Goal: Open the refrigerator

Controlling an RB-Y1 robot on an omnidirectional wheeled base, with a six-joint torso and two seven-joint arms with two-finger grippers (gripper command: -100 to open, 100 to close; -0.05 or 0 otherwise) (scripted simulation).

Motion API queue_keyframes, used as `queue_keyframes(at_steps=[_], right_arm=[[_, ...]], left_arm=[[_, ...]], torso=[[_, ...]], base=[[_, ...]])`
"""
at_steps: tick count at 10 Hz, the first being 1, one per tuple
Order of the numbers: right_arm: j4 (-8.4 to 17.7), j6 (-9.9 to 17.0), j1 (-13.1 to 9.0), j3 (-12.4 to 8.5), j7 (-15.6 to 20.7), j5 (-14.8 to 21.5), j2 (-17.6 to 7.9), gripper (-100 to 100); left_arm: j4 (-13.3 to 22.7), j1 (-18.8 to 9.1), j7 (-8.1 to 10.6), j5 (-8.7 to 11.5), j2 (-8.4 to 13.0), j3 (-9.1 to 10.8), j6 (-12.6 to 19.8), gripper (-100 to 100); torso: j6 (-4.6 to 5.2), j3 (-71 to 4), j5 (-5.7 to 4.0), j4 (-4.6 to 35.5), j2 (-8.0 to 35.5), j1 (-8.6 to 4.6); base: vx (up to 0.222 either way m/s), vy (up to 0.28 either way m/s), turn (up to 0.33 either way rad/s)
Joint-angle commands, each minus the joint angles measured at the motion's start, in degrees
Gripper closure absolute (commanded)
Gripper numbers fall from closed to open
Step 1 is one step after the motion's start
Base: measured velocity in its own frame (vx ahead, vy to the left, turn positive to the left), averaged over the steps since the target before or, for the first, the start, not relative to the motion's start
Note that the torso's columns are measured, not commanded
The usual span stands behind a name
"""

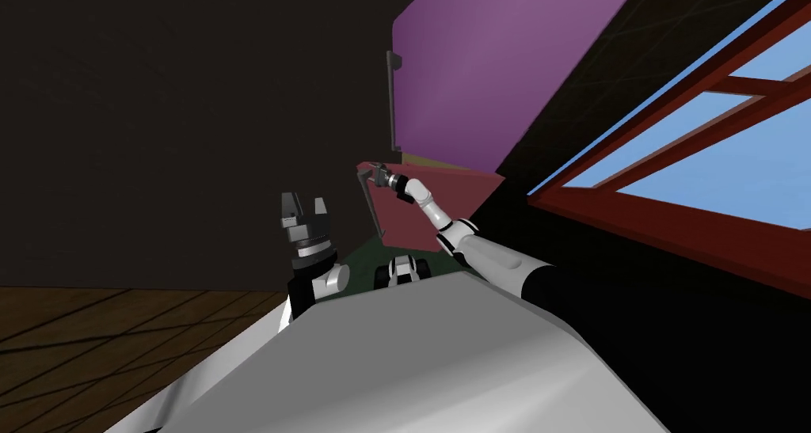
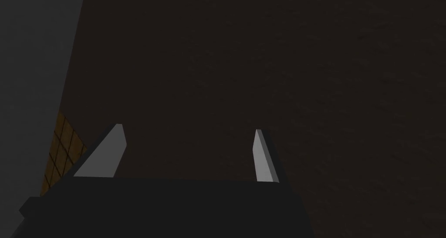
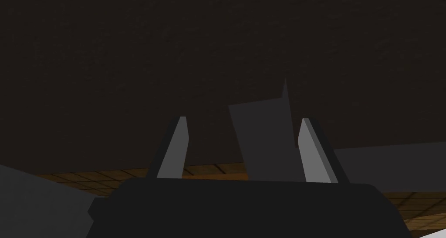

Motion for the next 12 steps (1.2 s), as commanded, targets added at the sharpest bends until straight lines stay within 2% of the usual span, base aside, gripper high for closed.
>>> queue_keyframes(at_steps=[1,2,4,5,6,9,10,12], right_arm=[[-2.1,-1.3,-0.1,3.7,1.2,0.7,1.0,100],[-3.1,-1.9,-0.1,5.5,1.8,1.1,1.4,100],[-5.2,-3.2,-0.1,9.2,2.9,1.8,2.4,100],[-5.2,-3.2,-0.1,9.2,2.9,1.8,2.4,100],[-6.3,-3.9,-0.2,11.0,3.5,2.1,2.9,100],[-9.4,-5.8,-0.2,16.3,5.3,3.2,4.3,100],[-8.8,-5.3,-2.1,13.9,2.4,3.8,3.0,-100],[-8.4,-6.6,-4.5,12.8,0.6,3.4,2.5,-100]], left_arm=[[0.0,0.0,0.00,0.0,0.0,0.01,0.0,0],[0.0,0.0,0.00,0.0,0.0,0.02,0.0,0],[0.0,0.0,0.00,0.0,0.0,0.02,0.0,0],[0.0,0.0,0.00,0.0,0.0,0.02,0.0,0],[0.0,0.0,0.00,0.0,0.0,0.01,0.0,0],[0.0,0.0,0.00,0.0,0.0,0.02,0.0,0],[0.1,0.4,-0.07,0.1,-0.1,0.31,0.0,0],[0.1,0.4,-0.08,0.1,-0.1,0.31,-0.1,0]], torso=[[-0.14,0.1,0.64,-0.2,0.1,0.30],[-0.16,0.1,1.23,-0.1,0.0,0.89],[0.04,0.1,1.66,-0.2,-0.1,1.60],[0.17,0.2,1.78,-0.4,0.0,1.82],[0.45,0.1,1.79,-0.3,-0.3,2.03],[-0.06,0.4,2.11,-0.3,0.1,2.41],[0.04,0.3,2.06,-0.1,0.1,2.45],[0.13,0.0,2.18,-0.2,-0.4,2.85]], base=[[-0.069,-0.151,0.253],[-0.092,-0.231,0.270],[-0.144,-0.274,0.256],[-0.146,-0.164,0.110],[-0.087,-0.130,0.095],[-0.108,-0.191,0.242],[-0.079,-0.074,0.009],[-0.003,0.066,-0.113]])
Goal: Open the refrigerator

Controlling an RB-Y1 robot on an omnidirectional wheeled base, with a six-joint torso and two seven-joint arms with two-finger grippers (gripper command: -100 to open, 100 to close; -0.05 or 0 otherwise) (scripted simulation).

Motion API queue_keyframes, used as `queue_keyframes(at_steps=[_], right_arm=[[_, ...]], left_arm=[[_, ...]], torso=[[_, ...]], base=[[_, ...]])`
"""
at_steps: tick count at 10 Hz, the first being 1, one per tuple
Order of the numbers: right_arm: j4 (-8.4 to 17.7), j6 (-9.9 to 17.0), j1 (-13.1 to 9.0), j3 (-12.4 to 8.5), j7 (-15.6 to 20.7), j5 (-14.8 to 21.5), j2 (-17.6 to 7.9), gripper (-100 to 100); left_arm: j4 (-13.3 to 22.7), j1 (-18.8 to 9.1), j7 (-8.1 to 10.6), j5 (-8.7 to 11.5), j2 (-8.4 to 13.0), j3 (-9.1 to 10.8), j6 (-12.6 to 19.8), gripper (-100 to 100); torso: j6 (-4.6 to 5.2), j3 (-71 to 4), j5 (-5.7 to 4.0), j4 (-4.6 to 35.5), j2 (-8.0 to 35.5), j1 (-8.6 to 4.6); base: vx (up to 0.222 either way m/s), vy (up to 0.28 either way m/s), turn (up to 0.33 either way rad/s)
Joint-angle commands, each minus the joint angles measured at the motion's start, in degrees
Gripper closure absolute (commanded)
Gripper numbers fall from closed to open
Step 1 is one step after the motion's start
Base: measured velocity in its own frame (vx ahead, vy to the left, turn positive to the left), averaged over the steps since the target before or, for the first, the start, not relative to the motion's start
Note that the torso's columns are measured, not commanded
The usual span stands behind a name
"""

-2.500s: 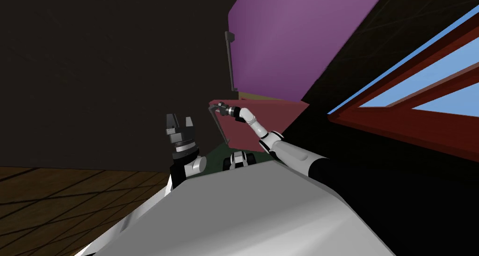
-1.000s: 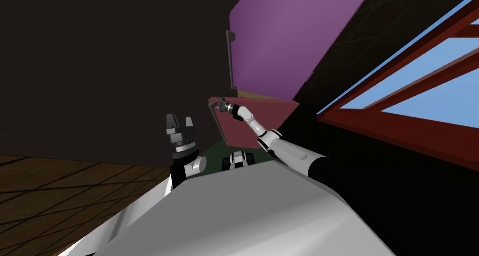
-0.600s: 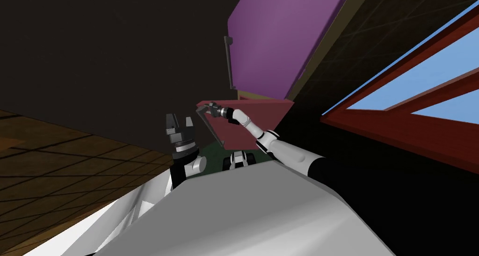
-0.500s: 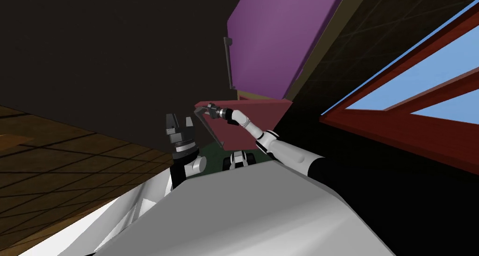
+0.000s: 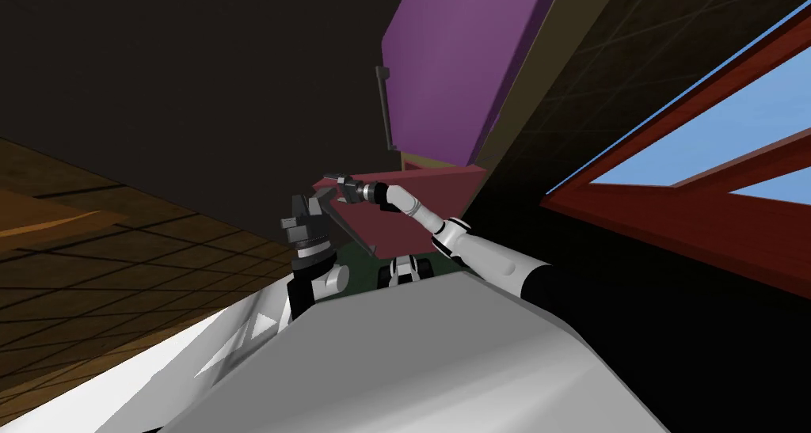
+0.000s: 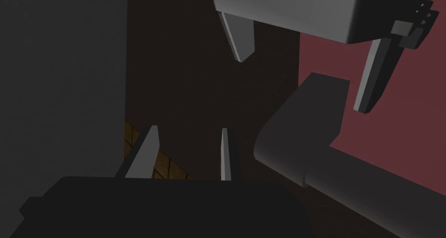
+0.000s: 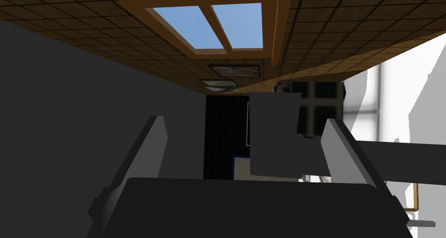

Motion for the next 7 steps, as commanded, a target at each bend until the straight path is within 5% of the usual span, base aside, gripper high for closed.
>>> queue_keyframes(at_steps=[1,4,5,6,7], right_arm=[[0.7,-1.8,-3.6,-1.8,-2.4,-0.7,-0.8,-100],[1.1,-3.1,-6.1,-2.9,-4.2,-1.1,-1.3,-100],[1.5,-2.3,-4.5,-2.2,-3.9,-0.6,-1.3,-100],[1.6,-2.4,-4.5,-2.2,-4.0,-0.6,-1.4,0],[1.7,-2.5,-4.4,-2.1,-4.0,-0.5,-1.5,0]], left_arm=[[0.0,0.0,0.00,0.0,0.0,0.00,0.0,0],[0.0,0.0,0.00,0.0,0.0,0.00,0.0,0],[0.0,0.0,0.00,0.0,0.0,0.00,0.0,0],[0.0,0.0,0.00,0.0,0.0,0.00,0.0,0],[0.0,0.0,0.00,0.0,0.0,0.00,0.0,0]], torso=[[-0.09,0.0,0.00,-0.1,0.0,-0.03],[-0.40,0.4,-0.17,0.4,0.7,-0.50],[-0.46,0.4,-0.16,0.7,0.8,-0.54],[-0.33,0.5,-0.16,0.5,0.8,-0.50],[-0.20,0.5,-0.16,0.3,0.8,-0.45]], base=[[-0.003,0.068,-0.091],[-0.020,0.035,-0.057],[-0.008,0.012,-0.018],[0.000,0.000,0.000],[0.000,0.000,0.000]])
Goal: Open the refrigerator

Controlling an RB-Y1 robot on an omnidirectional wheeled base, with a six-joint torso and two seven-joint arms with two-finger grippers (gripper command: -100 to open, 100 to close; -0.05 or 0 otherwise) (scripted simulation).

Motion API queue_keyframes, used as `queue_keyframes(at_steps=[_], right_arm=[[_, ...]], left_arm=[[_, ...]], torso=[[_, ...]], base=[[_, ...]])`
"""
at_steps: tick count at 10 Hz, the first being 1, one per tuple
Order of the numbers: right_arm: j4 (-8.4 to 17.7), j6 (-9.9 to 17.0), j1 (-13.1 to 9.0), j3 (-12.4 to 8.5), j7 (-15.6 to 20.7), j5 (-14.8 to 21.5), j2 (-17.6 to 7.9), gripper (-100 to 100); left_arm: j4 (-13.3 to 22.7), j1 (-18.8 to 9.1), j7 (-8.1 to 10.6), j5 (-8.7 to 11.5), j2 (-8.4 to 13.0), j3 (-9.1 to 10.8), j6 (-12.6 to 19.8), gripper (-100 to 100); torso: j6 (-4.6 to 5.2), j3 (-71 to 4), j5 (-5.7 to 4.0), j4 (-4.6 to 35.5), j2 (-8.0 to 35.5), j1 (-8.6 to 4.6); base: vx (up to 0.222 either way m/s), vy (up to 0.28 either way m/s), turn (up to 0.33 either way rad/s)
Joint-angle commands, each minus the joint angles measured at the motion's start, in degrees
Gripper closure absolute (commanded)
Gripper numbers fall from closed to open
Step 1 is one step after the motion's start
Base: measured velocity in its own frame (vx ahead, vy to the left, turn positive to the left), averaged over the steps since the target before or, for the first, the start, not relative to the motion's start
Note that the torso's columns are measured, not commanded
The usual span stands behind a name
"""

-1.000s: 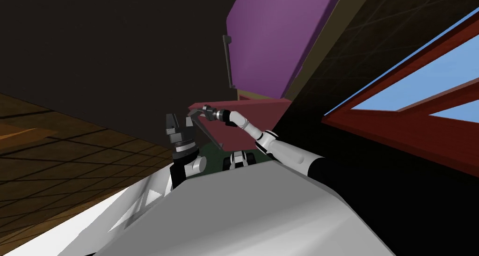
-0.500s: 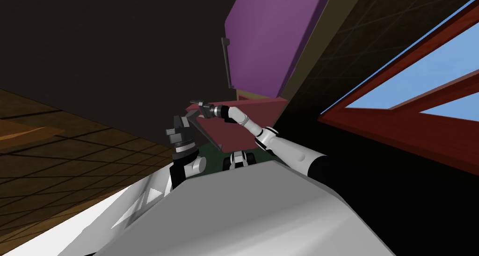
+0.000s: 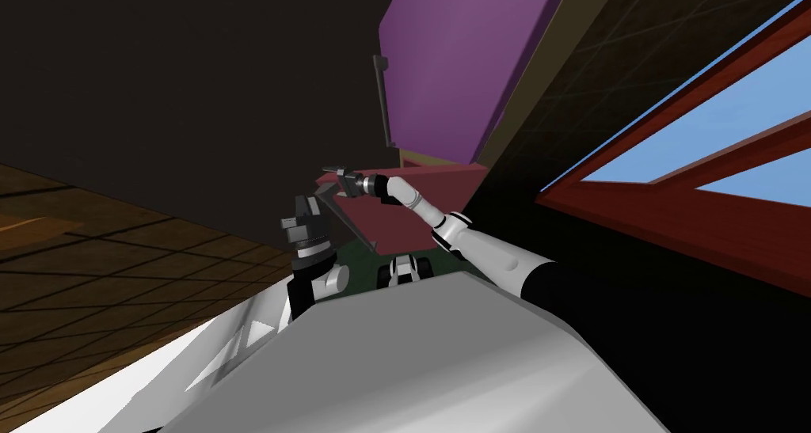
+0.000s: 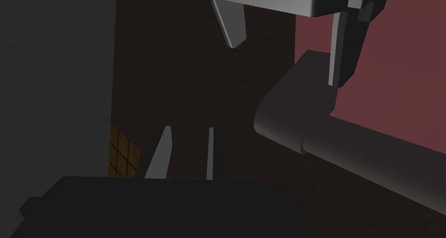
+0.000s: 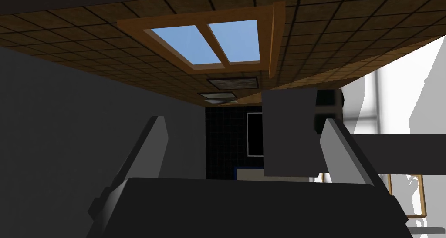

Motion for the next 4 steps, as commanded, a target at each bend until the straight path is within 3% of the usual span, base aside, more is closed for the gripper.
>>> queue_keyframes(at_steps=[1,4], right_arm=[[0.1,-0.1,0.1,0.1,0.0,0.0,0.0,0],[0.2,-0.2,0.2,0.2,0.0,0.1,-0.1,0]], left_arm=[[0.0,0.0,0.00,0.0,0.0,0.00,0.0,0],[0.0,0.0,0.00,0.0,0.0,0.00,0.0,0]], torso=[[0.06,0.0,0.01,-0.1,-0.1,0.03],[0.09,-0.1,0.06,-0.2,-0.3,0.09]], base=[[0.000,0.000,0.000],[0.000,0.000,0.000]])
